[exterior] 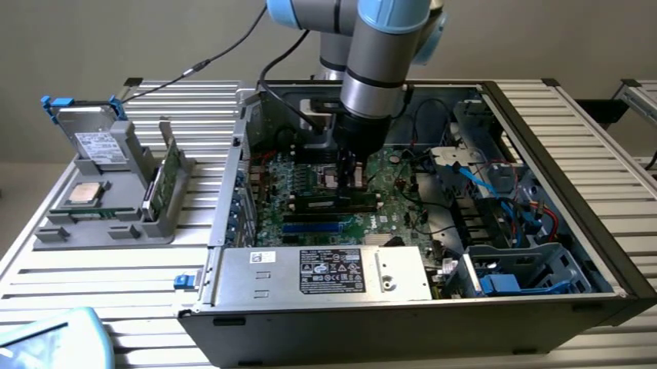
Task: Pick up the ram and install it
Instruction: 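Insert the ram into the slot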
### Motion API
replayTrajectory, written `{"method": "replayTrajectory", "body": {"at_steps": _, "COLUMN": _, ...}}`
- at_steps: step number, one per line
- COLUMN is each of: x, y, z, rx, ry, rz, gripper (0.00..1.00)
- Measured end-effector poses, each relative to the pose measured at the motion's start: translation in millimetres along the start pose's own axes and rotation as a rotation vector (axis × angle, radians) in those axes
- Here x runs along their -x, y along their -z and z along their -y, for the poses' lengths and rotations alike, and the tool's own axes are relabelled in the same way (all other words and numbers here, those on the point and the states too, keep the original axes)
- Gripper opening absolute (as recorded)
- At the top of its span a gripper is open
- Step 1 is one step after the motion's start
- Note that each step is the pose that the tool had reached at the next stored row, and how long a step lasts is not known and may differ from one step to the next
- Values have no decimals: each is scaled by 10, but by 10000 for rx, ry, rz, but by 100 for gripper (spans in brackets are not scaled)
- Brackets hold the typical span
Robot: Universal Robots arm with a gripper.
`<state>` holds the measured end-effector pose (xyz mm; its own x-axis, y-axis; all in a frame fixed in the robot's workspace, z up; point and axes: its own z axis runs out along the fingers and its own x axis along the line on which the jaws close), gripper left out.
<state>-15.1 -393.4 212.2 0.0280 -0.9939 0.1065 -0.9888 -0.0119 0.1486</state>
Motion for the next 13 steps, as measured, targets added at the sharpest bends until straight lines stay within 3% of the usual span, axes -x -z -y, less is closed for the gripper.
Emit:
{"method": "replayTrajectory", "body": {"at_steps": 9, "x": 1, "y": -1, "z": 6, "rx": -2, "ry": 2, "rz": -1, "gripper": 16}}
{"method": "replayTrajectory", "body": {"at_steps": 11, "x": 0, "y": 0, "z": 5, "rx": -1, "ry": 2, "rz": -2, "gripper": 28}}
{"method": "replayTrajectory", "body": {"at_steps": 13, "x": 0, "y": 0, "z": 5, "rx": 0, "ry": 1, "rz": -2, "gripper": 34}}
